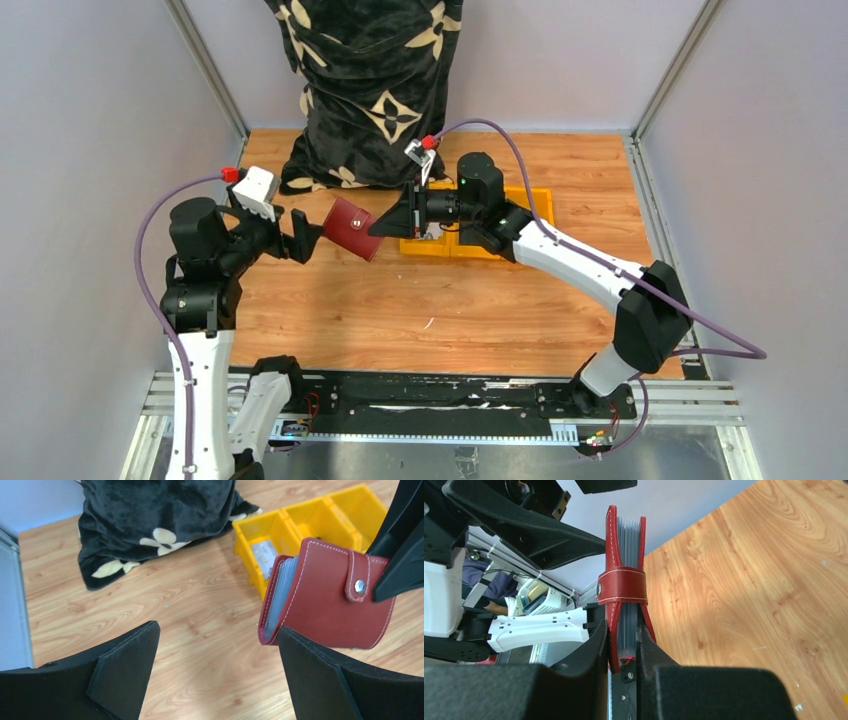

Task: Take the credit cards out of the card holder
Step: Open the card holder.

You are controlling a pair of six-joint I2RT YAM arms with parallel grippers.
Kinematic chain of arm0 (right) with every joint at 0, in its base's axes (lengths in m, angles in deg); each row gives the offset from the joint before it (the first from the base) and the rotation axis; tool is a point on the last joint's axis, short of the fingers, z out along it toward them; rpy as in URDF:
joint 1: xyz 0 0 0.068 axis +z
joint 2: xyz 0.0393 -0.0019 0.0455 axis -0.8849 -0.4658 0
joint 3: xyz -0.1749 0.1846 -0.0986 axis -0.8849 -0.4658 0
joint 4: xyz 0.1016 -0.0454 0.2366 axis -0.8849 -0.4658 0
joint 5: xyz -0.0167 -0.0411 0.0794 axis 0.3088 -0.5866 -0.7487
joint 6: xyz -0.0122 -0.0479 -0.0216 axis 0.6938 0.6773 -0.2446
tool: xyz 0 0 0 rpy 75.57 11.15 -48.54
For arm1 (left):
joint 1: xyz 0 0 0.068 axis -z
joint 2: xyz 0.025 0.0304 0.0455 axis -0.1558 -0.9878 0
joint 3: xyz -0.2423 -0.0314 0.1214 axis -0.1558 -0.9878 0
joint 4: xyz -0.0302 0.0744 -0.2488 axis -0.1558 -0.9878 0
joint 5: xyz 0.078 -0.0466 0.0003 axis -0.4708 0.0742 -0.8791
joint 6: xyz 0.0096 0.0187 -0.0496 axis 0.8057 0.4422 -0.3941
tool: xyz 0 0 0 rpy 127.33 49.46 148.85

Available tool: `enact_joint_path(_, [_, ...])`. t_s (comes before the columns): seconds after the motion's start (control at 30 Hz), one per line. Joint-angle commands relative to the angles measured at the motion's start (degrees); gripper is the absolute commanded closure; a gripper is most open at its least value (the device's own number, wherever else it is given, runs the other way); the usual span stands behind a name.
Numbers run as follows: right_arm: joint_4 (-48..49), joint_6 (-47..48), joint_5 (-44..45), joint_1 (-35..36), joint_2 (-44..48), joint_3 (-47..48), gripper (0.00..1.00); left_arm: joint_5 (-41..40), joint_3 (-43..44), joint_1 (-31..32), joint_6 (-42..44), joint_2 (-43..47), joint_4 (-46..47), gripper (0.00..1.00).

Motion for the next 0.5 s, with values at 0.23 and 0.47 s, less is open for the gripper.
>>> enact_joint_path(0.23, [-1.4, 11.7, -2.3, 1.8, 9.7, -3.6, 1.0, 22.2, 1.0, -0.2, 8.9, 2.7, -9.3, 0.0])
enact_joint_path(0.47, [-1.6, 15.0, -4.8, 3.3, 11.9, -4.6, 1.0, 32.1, 2.3, -0.1, 2.5, 0.4, -9.5, 0.0])
